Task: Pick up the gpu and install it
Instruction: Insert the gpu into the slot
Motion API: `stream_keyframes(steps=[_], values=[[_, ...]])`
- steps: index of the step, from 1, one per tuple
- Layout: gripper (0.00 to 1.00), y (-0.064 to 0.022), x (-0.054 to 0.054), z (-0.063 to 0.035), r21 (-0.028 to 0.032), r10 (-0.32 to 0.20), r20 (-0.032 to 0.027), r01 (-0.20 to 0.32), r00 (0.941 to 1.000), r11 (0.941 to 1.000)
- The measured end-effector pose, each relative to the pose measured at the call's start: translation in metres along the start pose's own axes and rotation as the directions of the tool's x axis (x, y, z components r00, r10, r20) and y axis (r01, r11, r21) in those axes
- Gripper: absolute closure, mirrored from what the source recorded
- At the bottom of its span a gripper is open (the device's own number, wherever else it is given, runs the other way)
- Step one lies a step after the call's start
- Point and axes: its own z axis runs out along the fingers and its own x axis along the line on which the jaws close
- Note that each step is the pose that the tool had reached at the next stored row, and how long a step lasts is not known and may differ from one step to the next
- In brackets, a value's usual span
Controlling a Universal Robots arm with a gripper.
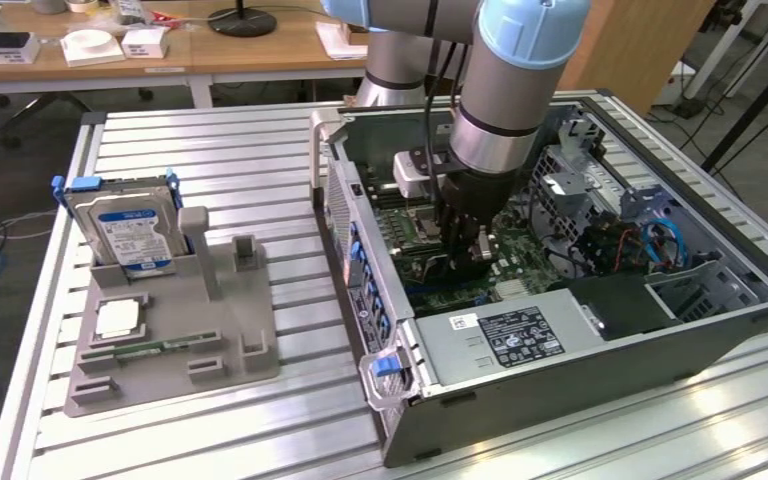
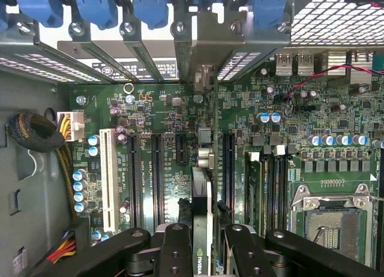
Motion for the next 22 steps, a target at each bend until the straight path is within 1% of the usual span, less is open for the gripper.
stream_keyframes(steps=[16,17,18,19,21,22], values=[[0.74,0.0001,0.0,0.0,-0.0002,0.0,0.0001,0.0,1.0,1.0],[0.73,0.0001,-0.0001,0.0002,-0.0001,0.0,0.0008,0.0,1.0,1.0],[0.67,0.0001,0.0,0.0001,0.0001,0.0,0.0003,0.0,1.0,1.0],[0.67,0.0,0.0,0.0001,0.0001,0.0,0.0002,0.0,1.0,1.0],[0.55,0.0,0.0,0.0,0.0,0.0,0.0,0.0,1.0,1.0],[0.55,0.0,0.0,0.0,0.0,0.0,-0.0001,0.0,1.0,1.0]])
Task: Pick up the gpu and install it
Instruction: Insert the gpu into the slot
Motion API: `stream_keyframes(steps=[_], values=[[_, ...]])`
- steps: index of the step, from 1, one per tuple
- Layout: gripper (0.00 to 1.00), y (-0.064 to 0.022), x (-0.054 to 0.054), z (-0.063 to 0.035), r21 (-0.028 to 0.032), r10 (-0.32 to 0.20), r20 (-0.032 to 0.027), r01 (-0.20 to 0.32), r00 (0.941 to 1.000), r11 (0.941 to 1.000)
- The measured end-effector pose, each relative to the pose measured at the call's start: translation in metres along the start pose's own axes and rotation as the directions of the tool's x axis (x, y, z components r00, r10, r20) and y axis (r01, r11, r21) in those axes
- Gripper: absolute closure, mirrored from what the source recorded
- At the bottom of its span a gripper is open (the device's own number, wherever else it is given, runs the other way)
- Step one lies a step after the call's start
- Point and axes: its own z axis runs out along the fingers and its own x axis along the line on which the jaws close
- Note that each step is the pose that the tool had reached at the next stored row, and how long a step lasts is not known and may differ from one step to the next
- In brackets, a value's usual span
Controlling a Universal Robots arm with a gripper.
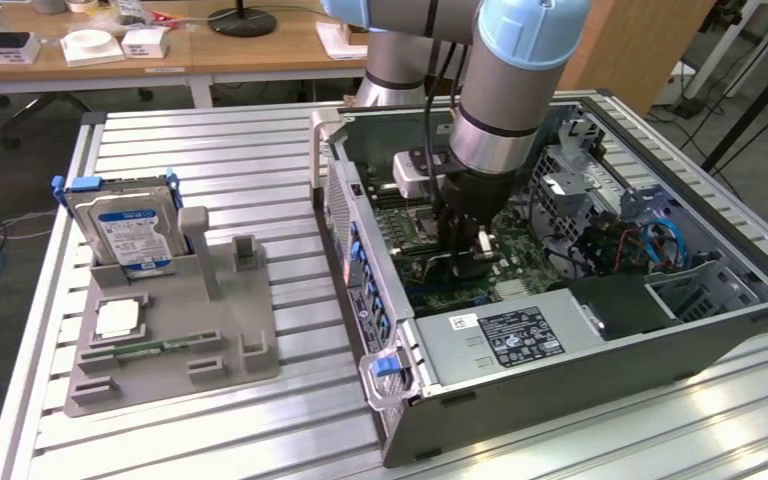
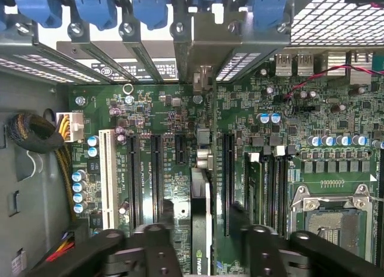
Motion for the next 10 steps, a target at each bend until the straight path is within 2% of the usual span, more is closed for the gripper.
stream_keyframes(steps=[1,2,3,6,10], values=[[0.49,0.0,0.0,0.0,0.0,0.0,0.0001,0.0,1.0,1.0],[0.49,0.0,0.0,0.0,0.0,0.0,0.0001,0.0,1.0,1.0],[0.43,0.0,0.0,0.0,0.0,0.0,0.0,0.0,1.0,1.0],[0.43,0.0,0.0,-0.0017,-0.0002,0.0,-0.0004,0.0,1.0,1.0],[0.43,-0.0001,0.0,-0.0164,0.0001,0.0,0.0,0.0,1.0,1.0]])
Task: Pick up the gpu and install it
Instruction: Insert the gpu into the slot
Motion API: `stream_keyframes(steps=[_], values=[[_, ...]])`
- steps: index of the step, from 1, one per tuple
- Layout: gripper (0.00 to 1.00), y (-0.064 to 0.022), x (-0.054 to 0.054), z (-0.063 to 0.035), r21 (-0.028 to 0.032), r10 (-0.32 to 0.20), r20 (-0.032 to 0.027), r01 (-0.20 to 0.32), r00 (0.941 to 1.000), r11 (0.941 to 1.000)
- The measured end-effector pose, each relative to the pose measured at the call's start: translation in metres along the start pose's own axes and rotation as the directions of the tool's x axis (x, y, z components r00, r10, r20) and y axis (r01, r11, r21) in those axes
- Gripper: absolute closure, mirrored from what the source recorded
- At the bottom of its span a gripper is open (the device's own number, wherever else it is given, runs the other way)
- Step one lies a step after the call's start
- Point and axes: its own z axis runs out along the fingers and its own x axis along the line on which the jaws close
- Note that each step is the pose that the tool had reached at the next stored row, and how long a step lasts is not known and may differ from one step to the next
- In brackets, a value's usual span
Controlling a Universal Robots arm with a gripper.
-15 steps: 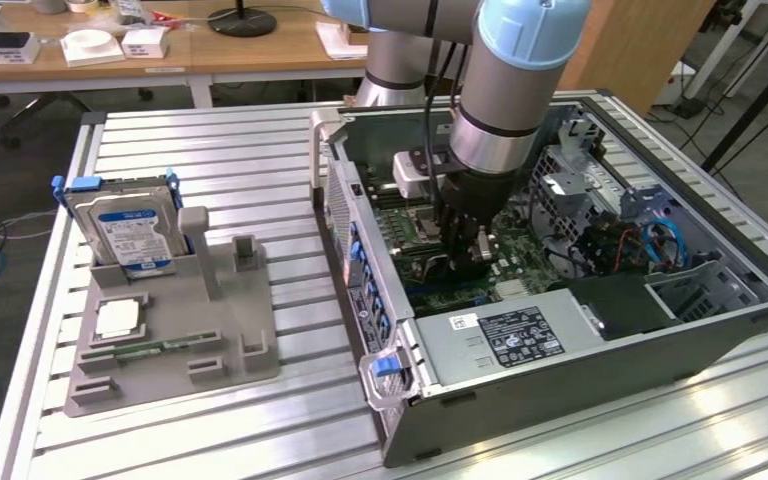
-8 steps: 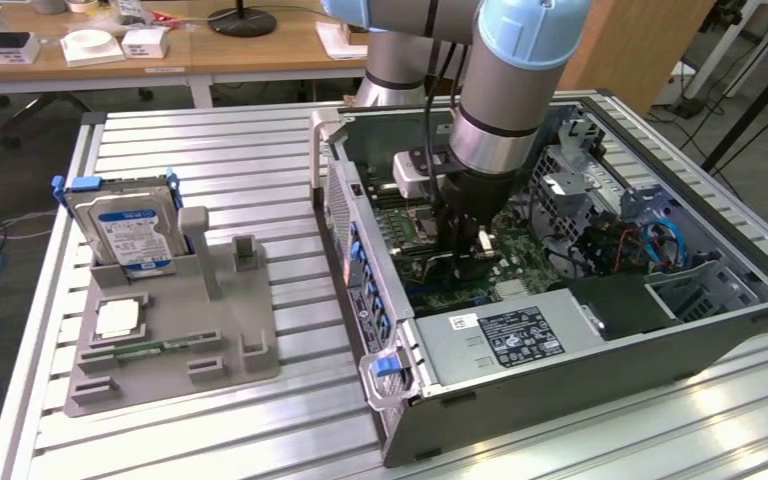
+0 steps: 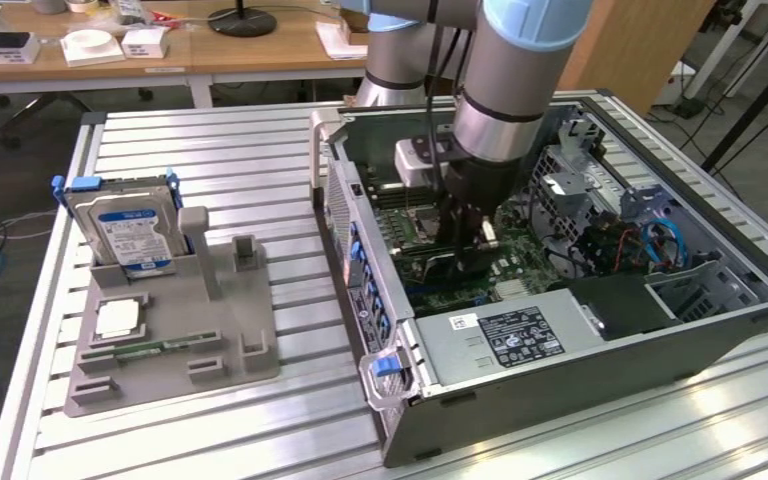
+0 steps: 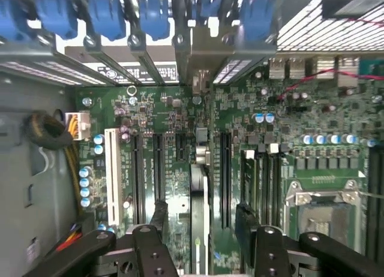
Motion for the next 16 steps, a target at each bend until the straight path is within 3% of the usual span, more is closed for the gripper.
stream_keyframes(steps=[9,16], values=[[0.43,-0.0001,-0.001,-0.0229,0.0,0.0,0.0001,0.0,1.0,1.0],[0.44,-0.0001,-0.001,-0.0241,0.0,0.0,0.0001,0.0,1.0,1.0]])
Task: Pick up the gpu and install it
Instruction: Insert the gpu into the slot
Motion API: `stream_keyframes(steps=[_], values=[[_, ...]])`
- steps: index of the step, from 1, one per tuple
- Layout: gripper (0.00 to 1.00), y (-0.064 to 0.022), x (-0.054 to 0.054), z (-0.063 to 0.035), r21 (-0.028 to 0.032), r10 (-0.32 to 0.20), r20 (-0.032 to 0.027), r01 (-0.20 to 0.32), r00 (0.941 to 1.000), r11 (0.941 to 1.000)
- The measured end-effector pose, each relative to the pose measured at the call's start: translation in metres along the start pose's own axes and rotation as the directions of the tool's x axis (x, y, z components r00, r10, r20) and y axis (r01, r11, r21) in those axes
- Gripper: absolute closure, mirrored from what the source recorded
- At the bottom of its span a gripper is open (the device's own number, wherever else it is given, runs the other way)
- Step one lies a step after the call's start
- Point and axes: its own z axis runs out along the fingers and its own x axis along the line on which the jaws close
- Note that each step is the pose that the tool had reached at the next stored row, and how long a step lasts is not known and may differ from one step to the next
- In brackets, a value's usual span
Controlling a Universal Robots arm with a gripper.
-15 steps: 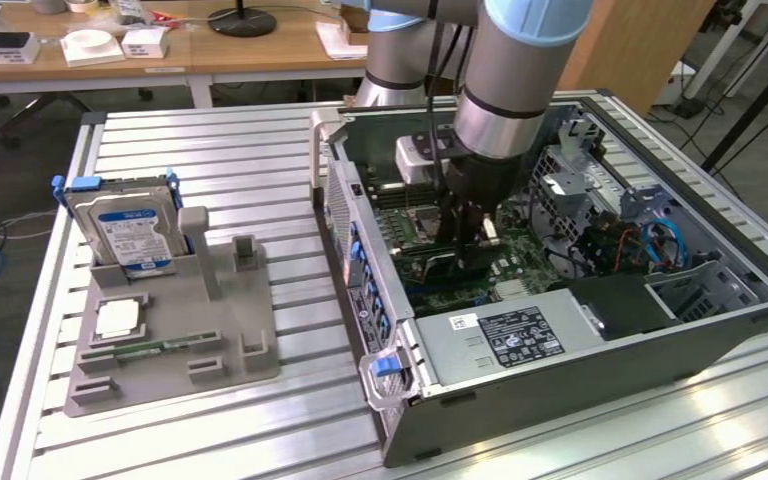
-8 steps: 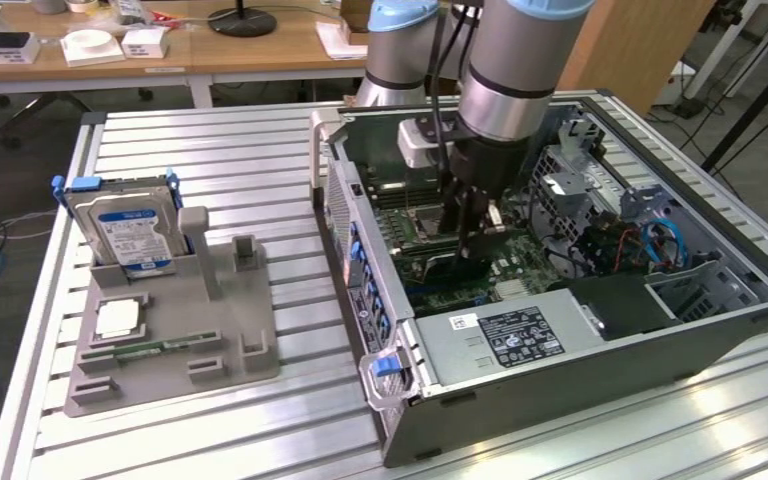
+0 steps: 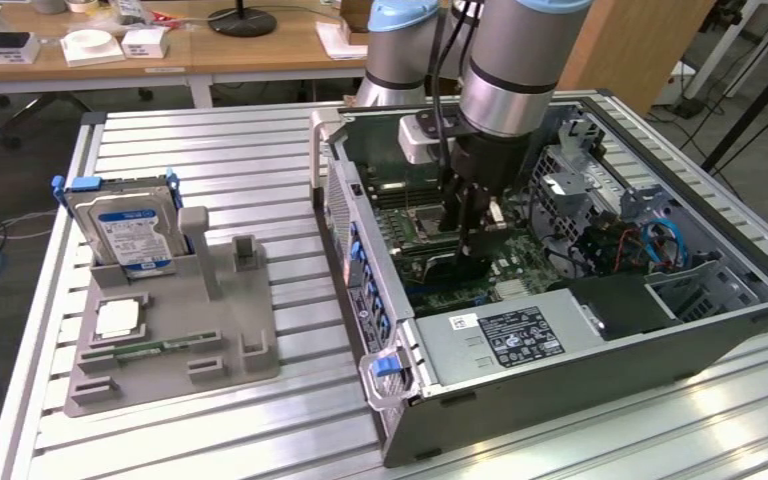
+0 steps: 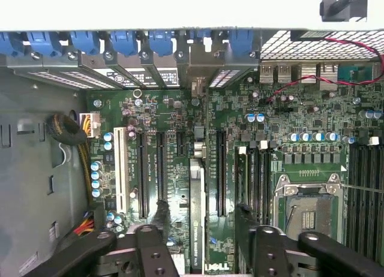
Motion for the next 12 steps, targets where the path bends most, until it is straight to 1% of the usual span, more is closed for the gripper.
stream_keyframes(steps=[1,2,3,4,7,8,9,10,12], values=[[0.51,0.0,0.0,0.0,0.0,0.0,0.0,0.0,1.0,1.0],[0.51,0.0,0.0,-0.0001,0.0,0.0,-0.0001,0.0,1.0,1.0],[0.57,0.0,0.0,-0.0002,-0.0001,0.0,-0.0001,0.0,1.0,1.0],[0.57,0.0,0.0,-0.0002,-0.0001,0.0,-0.0001,0.0,1.0,1.0],[0.75,0.0,0.0,-0.0003,0.0,0.0,-0.0001,0.0,1.0,1.0],[0.75,0.0,0.0,-0.0003,0.0,0.0,-0.0001,0.0,1.0,1.0],[0.8,0.0,0.0,-0.0004,0.0,0.0,0.0,0.0,1.0,1.0],[0.8,0.0,0.0,-0.0004,0.0,0.0,0.0,0.0,1.0,1.0],[0.89,0.0,0.0,-0.0005,0.0,0.0,0.0,0.0,1.0,1.0]])
